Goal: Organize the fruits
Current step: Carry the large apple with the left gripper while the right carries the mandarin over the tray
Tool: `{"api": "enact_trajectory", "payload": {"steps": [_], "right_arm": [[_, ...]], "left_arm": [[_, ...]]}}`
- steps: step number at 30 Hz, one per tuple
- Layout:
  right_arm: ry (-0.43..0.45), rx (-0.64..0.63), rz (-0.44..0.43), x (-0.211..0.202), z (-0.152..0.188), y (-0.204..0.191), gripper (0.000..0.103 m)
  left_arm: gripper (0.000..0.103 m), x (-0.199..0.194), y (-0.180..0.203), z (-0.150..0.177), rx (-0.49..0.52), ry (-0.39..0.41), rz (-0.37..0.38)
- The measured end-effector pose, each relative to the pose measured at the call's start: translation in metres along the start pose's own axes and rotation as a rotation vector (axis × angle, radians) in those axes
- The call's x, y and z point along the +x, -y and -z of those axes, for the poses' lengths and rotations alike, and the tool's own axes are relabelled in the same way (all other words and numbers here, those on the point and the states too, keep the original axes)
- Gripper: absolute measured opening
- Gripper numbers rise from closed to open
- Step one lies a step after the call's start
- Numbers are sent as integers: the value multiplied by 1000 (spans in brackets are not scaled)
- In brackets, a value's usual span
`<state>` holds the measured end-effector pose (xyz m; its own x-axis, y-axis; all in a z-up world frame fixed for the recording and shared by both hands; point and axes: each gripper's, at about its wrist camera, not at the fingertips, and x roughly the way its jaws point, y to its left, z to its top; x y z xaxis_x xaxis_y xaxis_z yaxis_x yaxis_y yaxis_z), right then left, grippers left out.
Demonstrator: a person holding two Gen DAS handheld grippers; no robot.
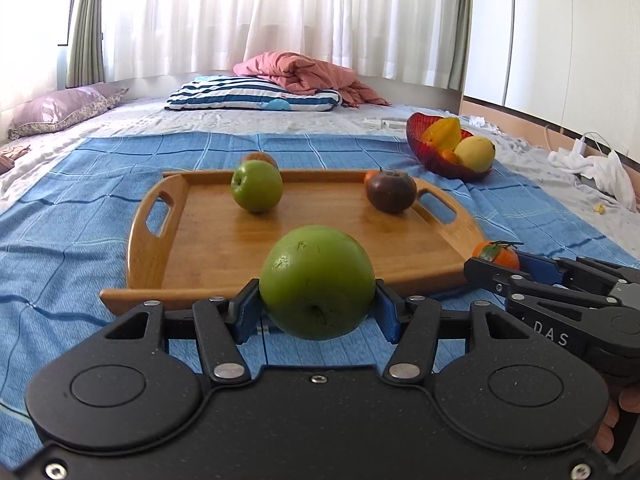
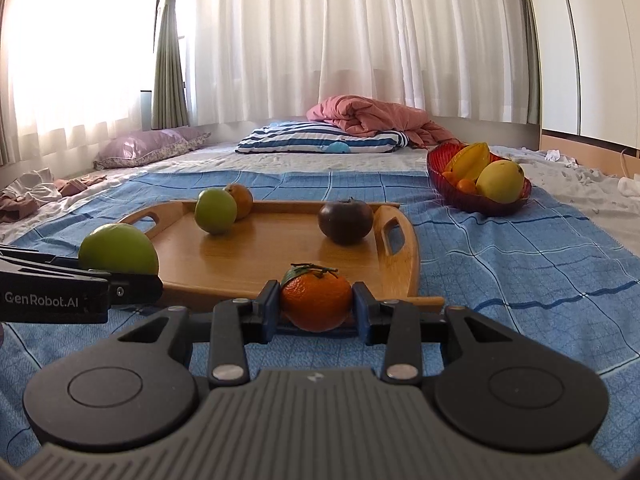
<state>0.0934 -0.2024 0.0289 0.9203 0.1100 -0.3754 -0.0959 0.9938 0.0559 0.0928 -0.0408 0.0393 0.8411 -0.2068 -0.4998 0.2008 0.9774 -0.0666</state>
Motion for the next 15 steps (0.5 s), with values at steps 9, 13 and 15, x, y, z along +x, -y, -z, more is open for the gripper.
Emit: {"api": "enact_trajectory", "payload": {"steps": [9,13,15], "right_arm": [[10,0,10,27,-23,6,43],[6,1,17,43,-29,9,43],[2,3,19,50,-32,10,43]], "left_arm": [[56,19,-13,-27,-32,-1,-17],[56,31,-19,-37,-47,-12,-20],[56,38,-20,-41,-53,-16,-27]]}}
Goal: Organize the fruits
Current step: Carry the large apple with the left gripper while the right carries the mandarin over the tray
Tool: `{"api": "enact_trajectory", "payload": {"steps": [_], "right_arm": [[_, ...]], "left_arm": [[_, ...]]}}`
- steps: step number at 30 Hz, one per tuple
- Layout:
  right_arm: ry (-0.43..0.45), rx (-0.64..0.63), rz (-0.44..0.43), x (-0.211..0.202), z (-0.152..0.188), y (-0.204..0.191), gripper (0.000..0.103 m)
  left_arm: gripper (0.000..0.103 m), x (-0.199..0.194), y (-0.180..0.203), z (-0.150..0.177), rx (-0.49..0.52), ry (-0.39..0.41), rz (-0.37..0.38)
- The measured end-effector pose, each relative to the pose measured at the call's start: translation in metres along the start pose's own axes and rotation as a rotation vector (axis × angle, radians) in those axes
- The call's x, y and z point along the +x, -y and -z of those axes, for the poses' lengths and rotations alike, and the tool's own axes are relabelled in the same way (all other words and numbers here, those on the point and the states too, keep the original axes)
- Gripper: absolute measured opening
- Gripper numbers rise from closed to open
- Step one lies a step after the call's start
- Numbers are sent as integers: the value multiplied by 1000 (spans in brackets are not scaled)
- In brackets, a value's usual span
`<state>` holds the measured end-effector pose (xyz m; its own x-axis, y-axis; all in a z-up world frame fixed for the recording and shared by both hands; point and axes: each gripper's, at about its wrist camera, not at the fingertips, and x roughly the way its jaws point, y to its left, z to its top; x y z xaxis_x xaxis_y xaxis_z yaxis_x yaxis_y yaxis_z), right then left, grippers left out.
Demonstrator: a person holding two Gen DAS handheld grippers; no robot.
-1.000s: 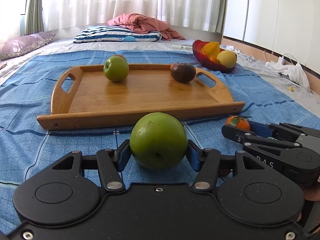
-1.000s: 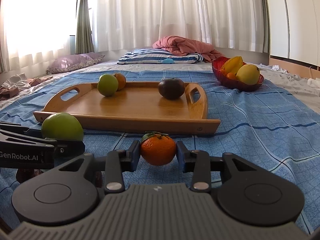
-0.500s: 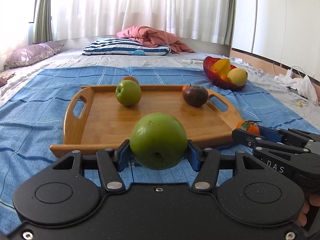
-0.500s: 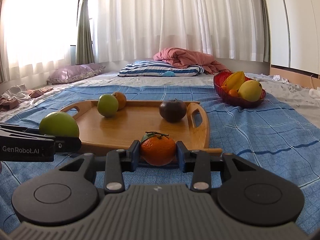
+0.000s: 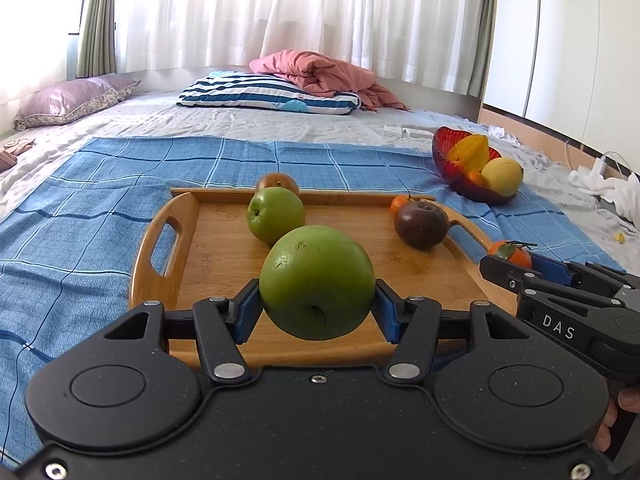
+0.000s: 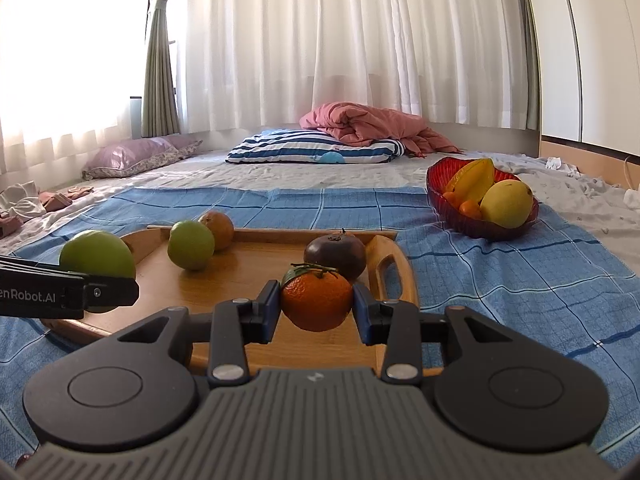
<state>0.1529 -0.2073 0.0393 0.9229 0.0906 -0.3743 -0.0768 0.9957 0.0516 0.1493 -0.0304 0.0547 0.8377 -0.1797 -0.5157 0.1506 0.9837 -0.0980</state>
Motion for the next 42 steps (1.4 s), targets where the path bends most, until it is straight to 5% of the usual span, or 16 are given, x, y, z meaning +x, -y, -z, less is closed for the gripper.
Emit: {"api": "enact_trajectory", "payload": {"steps": [17,42], "right_arm": [[-74,75,18,62,-5,10,43],[-172,63,68,101,-3,12,43]], "left_arm": [[56,64,-16,-14,-52,-50,-48],[56,101,-27,-12,-74,-89,-70]]}}
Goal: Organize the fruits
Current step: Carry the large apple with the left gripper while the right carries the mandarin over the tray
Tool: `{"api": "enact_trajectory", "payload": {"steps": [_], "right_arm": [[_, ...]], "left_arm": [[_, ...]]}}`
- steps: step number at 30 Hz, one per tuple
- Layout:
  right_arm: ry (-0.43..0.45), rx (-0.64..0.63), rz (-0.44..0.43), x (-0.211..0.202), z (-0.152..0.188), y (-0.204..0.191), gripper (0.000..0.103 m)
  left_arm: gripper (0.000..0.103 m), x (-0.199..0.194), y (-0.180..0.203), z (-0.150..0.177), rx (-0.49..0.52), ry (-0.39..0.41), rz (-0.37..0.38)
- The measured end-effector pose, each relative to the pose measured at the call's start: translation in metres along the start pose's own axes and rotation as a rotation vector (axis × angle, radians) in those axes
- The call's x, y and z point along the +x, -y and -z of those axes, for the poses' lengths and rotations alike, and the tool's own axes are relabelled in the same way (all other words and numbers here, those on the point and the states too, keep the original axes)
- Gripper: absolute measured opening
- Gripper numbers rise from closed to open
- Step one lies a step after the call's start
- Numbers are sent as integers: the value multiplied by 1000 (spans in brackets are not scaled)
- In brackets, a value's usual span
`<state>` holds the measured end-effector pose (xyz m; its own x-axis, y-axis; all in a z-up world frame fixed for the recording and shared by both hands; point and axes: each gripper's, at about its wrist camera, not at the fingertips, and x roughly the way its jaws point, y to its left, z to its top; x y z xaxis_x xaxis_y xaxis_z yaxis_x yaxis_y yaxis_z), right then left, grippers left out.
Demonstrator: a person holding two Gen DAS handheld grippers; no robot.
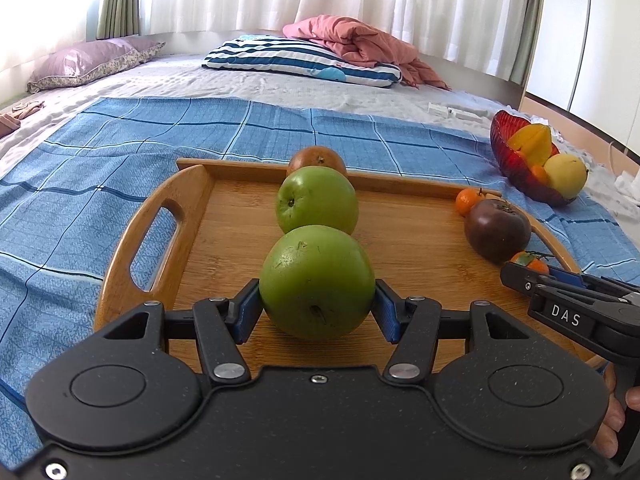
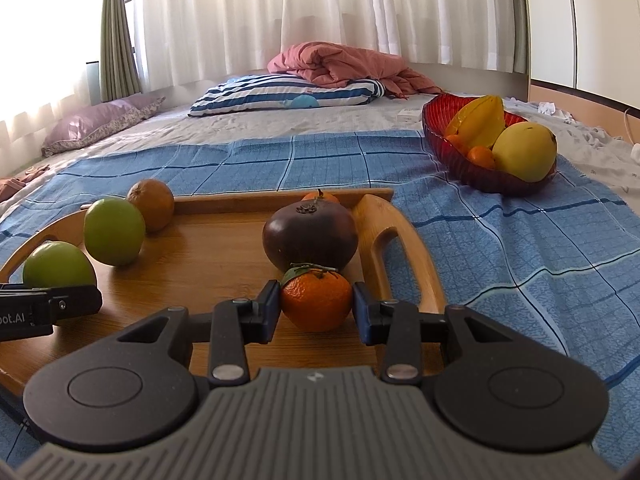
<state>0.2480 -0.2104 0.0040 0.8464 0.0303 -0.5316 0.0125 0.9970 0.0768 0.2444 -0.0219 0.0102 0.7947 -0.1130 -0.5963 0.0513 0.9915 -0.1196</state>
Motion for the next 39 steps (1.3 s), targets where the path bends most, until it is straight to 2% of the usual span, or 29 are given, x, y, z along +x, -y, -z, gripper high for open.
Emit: {"api": "enact_trajectory", "payload": {"steps": [18,33,36,38,39], "right_arm": [[-2,-13,16,2,4,-3,43],[-5,-19,18,1,3,-2,44],[-9,-24,20,2,4,-3,46],[-11,-27,20,2,4,-4,57],[-12,-28,22,2,4,-4,58]], "left_arm": [[56,1,6,3,40,26,-4],[57,1,10,3,40,18,-26],[62,2,10,3,36,3,-27],[64,1,11,3,40,5,-27],[67,1,11,3,42,8,-27]]}}
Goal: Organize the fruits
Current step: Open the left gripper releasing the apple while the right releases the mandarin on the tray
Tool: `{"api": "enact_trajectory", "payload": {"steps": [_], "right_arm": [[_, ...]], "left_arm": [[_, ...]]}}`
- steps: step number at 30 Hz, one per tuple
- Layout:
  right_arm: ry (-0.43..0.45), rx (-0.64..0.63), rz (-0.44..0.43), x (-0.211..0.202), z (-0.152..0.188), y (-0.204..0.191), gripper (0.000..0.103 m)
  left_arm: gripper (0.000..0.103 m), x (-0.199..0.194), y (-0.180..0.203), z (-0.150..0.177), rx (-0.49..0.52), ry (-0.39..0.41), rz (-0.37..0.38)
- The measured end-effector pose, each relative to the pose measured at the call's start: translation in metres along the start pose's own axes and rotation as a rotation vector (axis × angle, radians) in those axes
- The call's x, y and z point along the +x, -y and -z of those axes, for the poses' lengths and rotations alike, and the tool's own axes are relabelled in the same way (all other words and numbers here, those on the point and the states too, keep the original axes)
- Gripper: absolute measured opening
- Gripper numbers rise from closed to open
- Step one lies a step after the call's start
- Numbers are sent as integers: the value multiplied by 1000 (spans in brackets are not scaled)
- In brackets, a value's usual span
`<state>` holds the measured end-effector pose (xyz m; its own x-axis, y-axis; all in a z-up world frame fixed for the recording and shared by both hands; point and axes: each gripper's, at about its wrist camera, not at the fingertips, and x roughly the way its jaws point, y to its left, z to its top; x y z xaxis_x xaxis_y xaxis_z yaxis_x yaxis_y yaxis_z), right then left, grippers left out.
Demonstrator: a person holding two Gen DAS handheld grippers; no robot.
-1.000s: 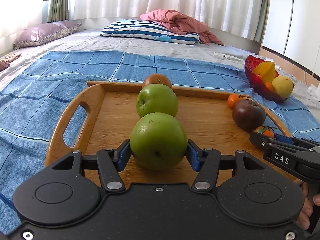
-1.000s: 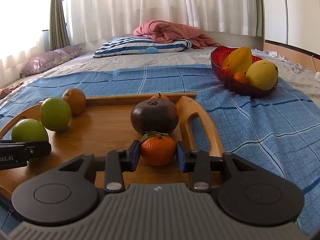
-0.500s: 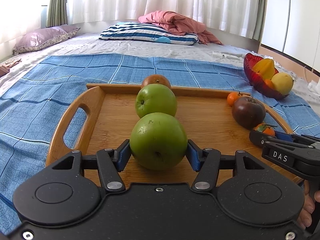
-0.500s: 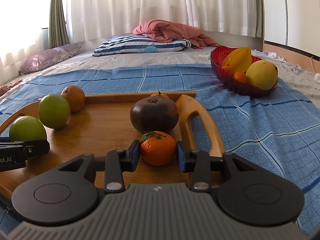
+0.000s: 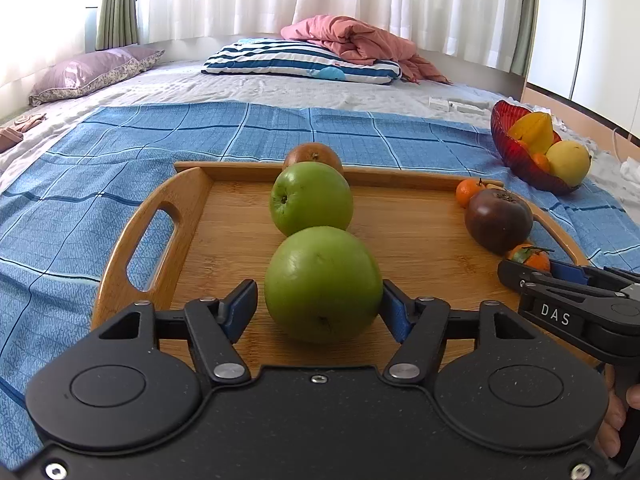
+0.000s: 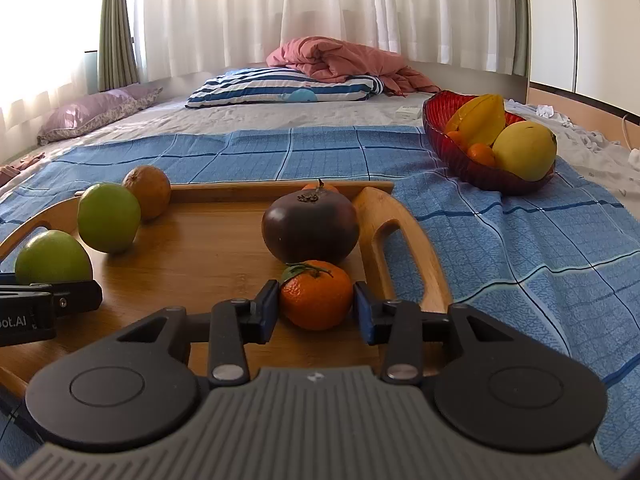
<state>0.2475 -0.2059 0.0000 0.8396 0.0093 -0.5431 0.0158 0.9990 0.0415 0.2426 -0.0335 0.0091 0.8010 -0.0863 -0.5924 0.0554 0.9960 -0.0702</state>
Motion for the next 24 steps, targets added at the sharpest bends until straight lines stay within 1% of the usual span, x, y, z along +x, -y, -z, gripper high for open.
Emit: {"api": "enact_trajectory", "payload": {"steps": [2,4,6,10,19,24], "right_arm": [[-5,2,2,0,0,0,64],[-12,6,-3,0,0,1,67],[-24,2,-9,-1,-1,0,69],[-37,-29,-9,-3,1,-6,74],[-49,-30,-23,-9,3,-7,78],[-58,-40,-38,-13,6,-10,85]], "left_arm": [[71,-1,2,0,8,0,1],[77,0,3,1,15,-14,-2],[79,0,4,1,18,-29,-6],[80,0,5,2,18,-33,-11],[82,-3,5,8,32,-54,-15],[84,-6,5,11,48,-56,-25]]}}
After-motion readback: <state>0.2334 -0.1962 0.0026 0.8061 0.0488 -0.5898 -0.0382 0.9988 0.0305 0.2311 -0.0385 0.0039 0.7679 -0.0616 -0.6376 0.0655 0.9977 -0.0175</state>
